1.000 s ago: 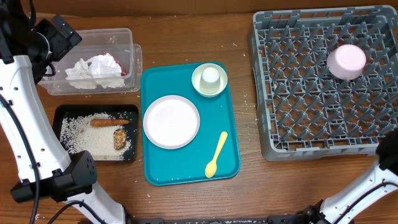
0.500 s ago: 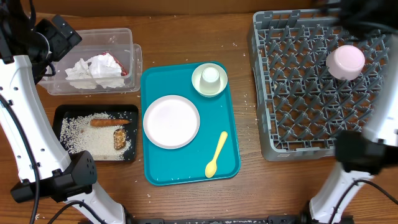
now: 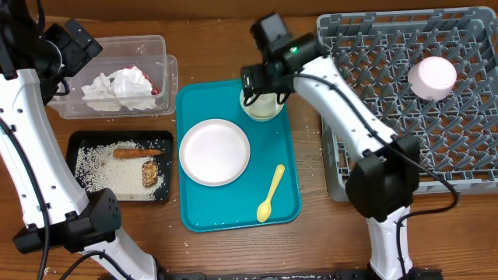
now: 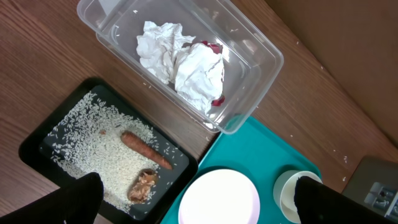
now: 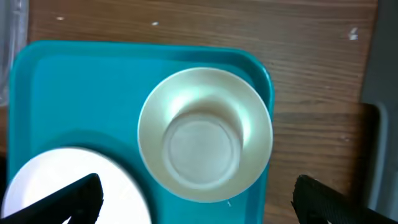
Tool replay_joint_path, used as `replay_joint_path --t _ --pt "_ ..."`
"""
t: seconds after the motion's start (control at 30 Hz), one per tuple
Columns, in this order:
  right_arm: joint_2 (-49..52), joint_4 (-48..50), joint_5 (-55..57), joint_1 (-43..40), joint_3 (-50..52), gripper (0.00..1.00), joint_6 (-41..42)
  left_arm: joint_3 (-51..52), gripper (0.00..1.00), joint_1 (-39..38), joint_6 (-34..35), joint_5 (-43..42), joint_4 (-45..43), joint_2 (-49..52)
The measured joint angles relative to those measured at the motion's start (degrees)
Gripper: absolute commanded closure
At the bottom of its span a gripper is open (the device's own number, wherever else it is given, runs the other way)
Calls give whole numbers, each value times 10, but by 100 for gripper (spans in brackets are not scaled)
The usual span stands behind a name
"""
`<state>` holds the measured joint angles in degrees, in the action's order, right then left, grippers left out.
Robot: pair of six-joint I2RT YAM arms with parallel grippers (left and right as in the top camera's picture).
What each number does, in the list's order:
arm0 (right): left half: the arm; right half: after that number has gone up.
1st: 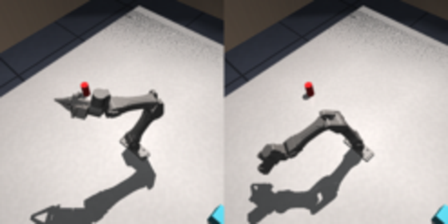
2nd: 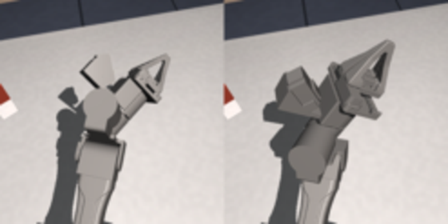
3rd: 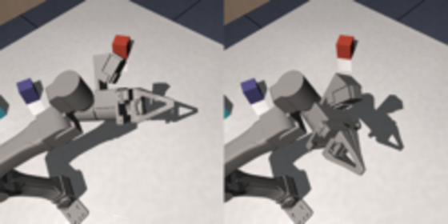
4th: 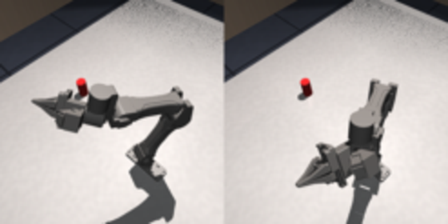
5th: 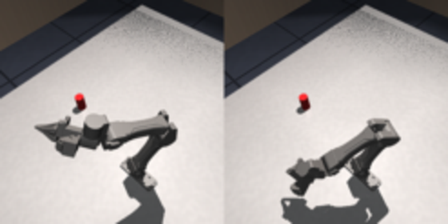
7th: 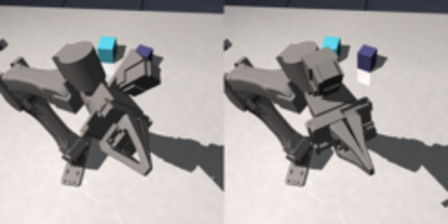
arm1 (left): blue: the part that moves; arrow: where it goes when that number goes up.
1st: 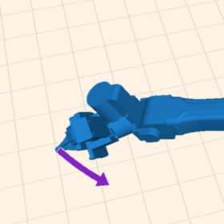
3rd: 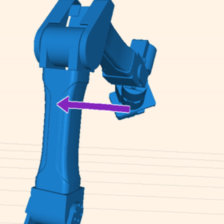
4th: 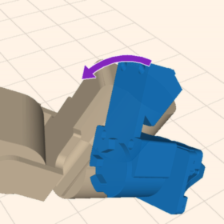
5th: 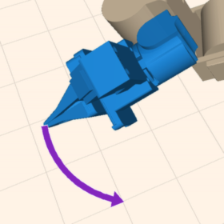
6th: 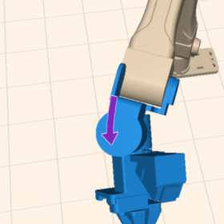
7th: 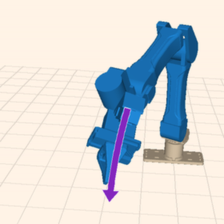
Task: Sort waste into correct bins and load items into the dishwasher
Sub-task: 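Move the right gripper back over the white cup on the tray, then grasp the white cup with the right gripper and lift it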
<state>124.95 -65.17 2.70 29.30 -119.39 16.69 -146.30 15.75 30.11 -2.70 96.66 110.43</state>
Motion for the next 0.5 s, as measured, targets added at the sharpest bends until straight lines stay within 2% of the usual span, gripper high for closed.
replay_joint_path --t 0.27,0.33,0.5 --pt "41 73 17 -2 38 0 7 0 0 0 0 0 0 0" --pt "58 83 18 -2 39 4 7 0 0 0 0 0 0 0" --pt "81 88 18 -2 45 23 9 0 0 0 0 0 0 0"
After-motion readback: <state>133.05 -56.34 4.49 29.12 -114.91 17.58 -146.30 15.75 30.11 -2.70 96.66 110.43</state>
